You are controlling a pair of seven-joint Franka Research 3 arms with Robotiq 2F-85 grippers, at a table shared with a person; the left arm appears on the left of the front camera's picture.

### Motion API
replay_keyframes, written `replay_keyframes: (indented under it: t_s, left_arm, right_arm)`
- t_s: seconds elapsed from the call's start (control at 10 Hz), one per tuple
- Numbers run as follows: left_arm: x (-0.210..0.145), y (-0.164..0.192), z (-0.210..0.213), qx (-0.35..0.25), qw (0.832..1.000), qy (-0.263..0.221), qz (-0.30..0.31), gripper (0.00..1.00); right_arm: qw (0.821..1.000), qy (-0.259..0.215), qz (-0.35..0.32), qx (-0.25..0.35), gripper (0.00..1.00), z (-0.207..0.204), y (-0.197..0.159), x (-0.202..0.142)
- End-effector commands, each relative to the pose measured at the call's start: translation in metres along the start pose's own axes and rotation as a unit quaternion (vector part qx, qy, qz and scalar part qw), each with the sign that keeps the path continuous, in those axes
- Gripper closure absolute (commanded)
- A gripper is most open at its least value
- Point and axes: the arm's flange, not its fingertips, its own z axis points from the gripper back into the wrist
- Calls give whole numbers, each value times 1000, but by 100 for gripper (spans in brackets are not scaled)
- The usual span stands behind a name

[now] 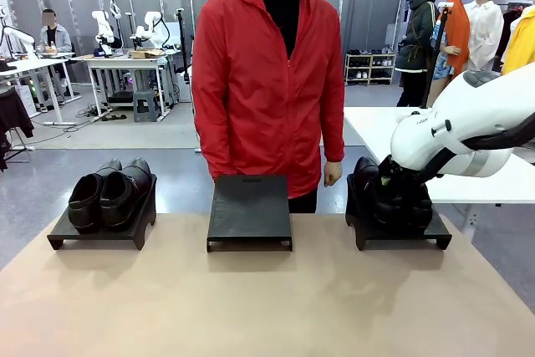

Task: Place the shoes on the stand as instructed by the person.
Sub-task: Pick up another pair of Shoes and place it on the Shoes Stand indicated by the person.

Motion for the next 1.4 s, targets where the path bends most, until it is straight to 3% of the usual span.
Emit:
replay_keyframes:
  t_s: [0.0, 0.7, 0.8, 1.0, 1.2, 1.3]
  left_arm:
    - [-3, -1, 0, -7, 1000, 0, -11, 3]
    - [-3, -1, 0, -7, 1000, 0, -11, 3]
    - [-3, -1, 0, -7, 1000, 0, -11, 3]
    - [-3, -1, 0, -7, 1000, 0, -11, 3]
    - [-3, -1, 0, -7, 1000, 0, -11, 3]
    - [-3, -1, 0, -7, 1000, 0, -11, 3]
  right_arm:
    - [1000, 2, 3, 2, 0, -4, 1, -1]
    - [1000, 4, 2, 2, 0, -4, 3, -3]
    - [999, 3, 2, 32, 0, 28, -6, -10]
    - [996, 46, 11, 70, 0, 82, -34, -32]
    - [987, 65, -3, 149, 0, 121, -71, -59]
    - [970, 95, -11, 222, 0, 134, -90, -74]
